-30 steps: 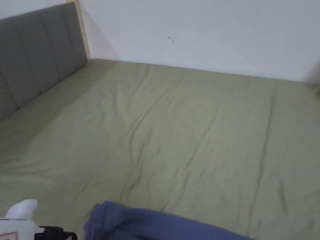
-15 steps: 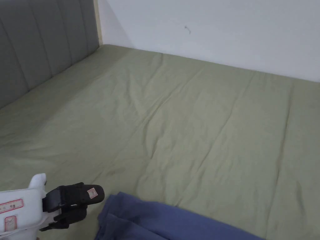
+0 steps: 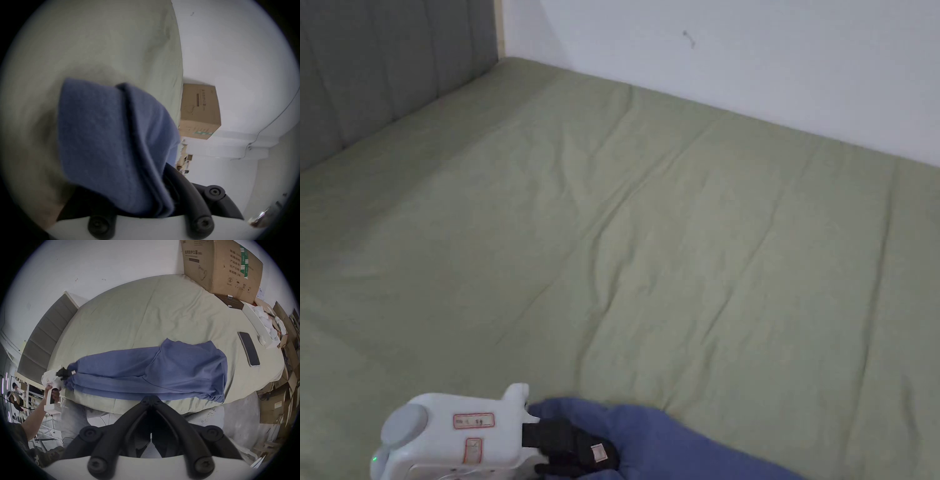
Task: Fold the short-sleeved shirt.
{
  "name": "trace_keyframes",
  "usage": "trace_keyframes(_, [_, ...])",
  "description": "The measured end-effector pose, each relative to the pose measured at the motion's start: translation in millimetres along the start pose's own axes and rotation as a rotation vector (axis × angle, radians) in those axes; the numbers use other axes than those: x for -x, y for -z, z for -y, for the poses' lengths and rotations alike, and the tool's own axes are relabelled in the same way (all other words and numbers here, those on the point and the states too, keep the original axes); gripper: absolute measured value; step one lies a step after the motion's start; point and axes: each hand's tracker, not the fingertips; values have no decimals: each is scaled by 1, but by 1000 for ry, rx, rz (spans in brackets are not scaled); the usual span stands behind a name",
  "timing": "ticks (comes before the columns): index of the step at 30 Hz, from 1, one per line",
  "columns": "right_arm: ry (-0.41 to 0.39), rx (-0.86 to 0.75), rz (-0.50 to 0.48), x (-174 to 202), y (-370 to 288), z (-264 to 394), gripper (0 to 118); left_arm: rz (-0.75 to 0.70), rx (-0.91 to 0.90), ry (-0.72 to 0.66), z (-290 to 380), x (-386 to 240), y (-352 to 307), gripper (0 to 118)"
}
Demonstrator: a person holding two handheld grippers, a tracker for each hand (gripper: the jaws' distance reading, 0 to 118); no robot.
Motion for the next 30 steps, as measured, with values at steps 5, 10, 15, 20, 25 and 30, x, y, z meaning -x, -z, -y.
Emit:
trace_keyframes(5, [-4, 8, 18, -3, -1, -3, 0, 6, -93, -44, -2, -4, -63, 8])
trace_keyframes(10, [26, 0, 18, -7, 2, -6, 0, -86, -242, 15, 1, -26, -132, 8])
trace_keyframes(15, [22, 13, 12, -8, 13, -4, 0, -470, -314, 179, 12, -78, -163, 8])
trace_keyframes(20, [29, 31, -44, -4, 25, -1, 0, -395, -259, 300, 39, -121, -105, 8])
trace_keyframes(25, [70, 39, -74, -13, 26, 9, 0, -419, -72, 345, 48, -127, 14, 8])
trace_keyframes(30, [201, 14, -28, -45, 19, 31, 0, -582, 22, 371, 66, -113, 96, 15])
